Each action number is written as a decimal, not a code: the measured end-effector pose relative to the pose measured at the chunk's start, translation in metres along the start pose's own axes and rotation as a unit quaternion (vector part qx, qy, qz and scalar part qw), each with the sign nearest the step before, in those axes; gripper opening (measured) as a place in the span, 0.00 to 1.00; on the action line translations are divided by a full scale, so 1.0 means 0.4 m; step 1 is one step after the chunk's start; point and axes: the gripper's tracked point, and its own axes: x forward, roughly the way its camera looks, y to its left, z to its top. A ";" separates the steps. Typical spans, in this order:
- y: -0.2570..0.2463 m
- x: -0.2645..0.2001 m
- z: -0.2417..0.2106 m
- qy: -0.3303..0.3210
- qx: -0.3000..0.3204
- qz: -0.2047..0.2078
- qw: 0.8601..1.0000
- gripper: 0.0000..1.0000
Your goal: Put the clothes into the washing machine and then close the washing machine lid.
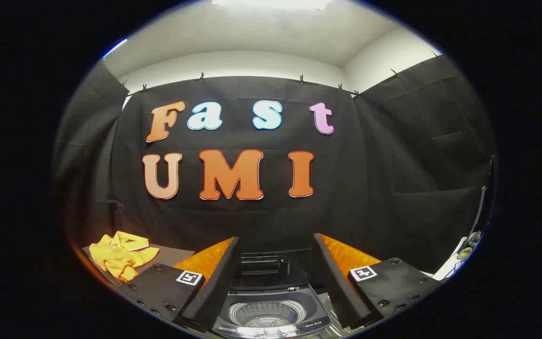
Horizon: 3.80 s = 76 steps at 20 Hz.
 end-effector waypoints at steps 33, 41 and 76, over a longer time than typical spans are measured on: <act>0.023 0.001 0.005 -0.001 -0.005 -0.004 1.000 0.98; 0.071 0.012 0.030 -0.009 -0.007 0.009 1.000 0.98; 1.153 0.074 -0.120 0.091 0.023 0.341 0.936 0.98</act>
